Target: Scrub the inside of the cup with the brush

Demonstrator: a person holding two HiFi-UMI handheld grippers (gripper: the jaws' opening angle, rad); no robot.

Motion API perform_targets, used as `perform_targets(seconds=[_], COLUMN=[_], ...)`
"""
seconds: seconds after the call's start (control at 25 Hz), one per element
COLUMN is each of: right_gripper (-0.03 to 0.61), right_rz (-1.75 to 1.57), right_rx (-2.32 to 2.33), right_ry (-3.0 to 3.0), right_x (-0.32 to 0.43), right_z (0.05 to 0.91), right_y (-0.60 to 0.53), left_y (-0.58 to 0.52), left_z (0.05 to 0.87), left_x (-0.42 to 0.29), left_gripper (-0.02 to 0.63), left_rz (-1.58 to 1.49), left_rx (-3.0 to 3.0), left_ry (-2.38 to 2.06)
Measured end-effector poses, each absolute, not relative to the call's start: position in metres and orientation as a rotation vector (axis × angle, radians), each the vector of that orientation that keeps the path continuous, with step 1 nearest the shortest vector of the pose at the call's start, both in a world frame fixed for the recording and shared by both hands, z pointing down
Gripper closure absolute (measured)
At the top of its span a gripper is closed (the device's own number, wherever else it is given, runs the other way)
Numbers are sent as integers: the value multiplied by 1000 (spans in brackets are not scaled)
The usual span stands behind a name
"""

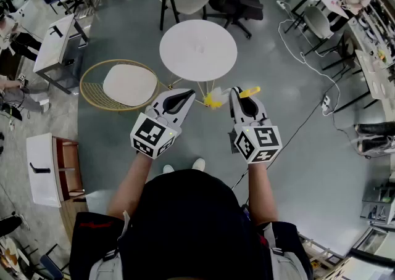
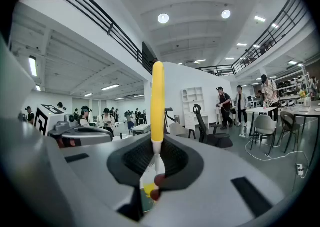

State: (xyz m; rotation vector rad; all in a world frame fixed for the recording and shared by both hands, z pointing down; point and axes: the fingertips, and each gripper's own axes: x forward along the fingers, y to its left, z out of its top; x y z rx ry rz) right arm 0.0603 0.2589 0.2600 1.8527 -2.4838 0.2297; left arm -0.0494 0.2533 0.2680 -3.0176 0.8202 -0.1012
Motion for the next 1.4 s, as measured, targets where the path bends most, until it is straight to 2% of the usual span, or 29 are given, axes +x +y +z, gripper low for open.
perform_targets(seconds=[1.4], right_gripper=[529], right_rz=[303], right_rx=[1746], right_ry=[-2582], right_x=[112], right_z=[282], right_y=[226], left_y=[225], left_z=[291], left_x=[-8], left_gripper=[598], left_rz=[-161], left_rx=[-3013], left_ry=[1013])
